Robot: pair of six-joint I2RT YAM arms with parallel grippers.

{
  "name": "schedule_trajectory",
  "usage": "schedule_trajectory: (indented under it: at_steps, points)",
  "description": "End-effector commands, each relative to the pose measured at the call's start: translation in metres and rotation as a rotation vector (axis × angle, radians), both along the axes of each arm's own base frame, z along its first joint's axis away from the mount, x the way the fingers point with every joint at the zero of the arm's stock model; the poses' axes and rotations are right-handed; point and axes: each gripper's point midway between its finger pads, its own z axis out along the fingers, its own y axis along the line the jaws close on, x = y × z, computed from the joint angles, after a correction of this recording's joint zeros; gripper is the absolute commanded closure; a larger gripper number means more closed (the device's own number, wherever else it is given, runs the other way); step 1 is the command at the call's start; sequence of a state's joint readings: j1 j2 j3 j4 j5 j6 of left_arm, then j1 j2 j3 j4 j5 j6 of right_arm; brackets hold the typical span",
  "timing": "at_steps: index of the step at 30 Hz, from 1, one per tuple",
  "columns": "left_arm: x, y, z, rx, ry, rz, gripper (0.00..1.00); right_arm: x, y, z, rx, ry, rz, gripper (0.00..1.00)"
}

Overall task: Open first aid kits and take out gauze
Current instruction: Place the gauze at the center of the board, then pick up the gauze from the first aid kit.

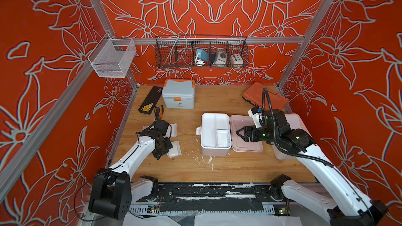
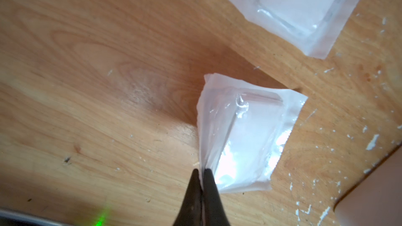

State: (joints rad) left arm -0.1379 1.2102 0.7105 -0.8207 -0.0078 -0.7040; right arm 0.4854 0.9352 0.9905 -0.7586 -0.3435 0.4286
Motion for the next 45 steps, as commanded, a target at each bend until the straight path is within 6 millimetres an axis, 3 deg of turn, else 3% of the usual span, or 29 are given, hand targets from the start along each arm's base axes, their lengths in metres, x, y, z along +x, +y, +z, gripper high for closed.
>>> schedule_trajectory:
  at_steps: [1,6,17,20,22,27,32,34,36,40,45]
  points:
    - [0.001,0.011,0.003,0.057,0.023,0.025,1.0,-0.001,0.003,0.001,0.008,-0.005,0.014,0.18]
    - [0.007,0.013,0.006,0.06,0.004,0.029,1.0,-0.001,0.004,0.001,0.01,-0.002,0.018,0.18]
    - [0.019,0.018,0.014,0.097,-0.005,0.028,0.85,0.0,0.004,0.001,0.006,0.0,0.022,0.18]
    - [0.023,0.02,0.021,0.11,-0.022,0.027,0.73,0.0,0.003,0.001,0.002,-0.002,0.02,0.18]
    - [0.027,0.023,0.028,0.129,-0.037,0.025,0.57,-0.001,0.003,0.002,0.003,-0.004,0.02,0.18]
    - [0.039,0.022,0.06,0.133,-0.137,-0.011,0.39,-0.001,0.002,0.0,0.002,-0.004,0.017,0.18]
    - [0.053,-0.015,0.111,0.021,-0.332,-0.153,0.19,0.001,0.002,0.0,0.0,-0.002,0.012,0.18]
    - [0.054,-0.043,0.137,-0.024,-0.423,-0.248,0.09,0.001,0.002,0.0,-0.005,-0.001,0.008,0.18]
    - [0.052,-0.072,0.158,-0.082,-0.491,-0.325,0.05,0.001,0.001,0.0,-0.012,0.002,0.006,0.18]
    - [0.042,-0.127,0.182,-0.202,-0.534,-0.465,0.07,0.002,-0.002,0.0,-0.023,0.002,-0.006,0.18]
    - [0.033,-0.176,0.189,-0.251,-0.518,-0.588,0.16,0.001,-0.004,-0.003,-0.031,0.006,-0.017,0.18]
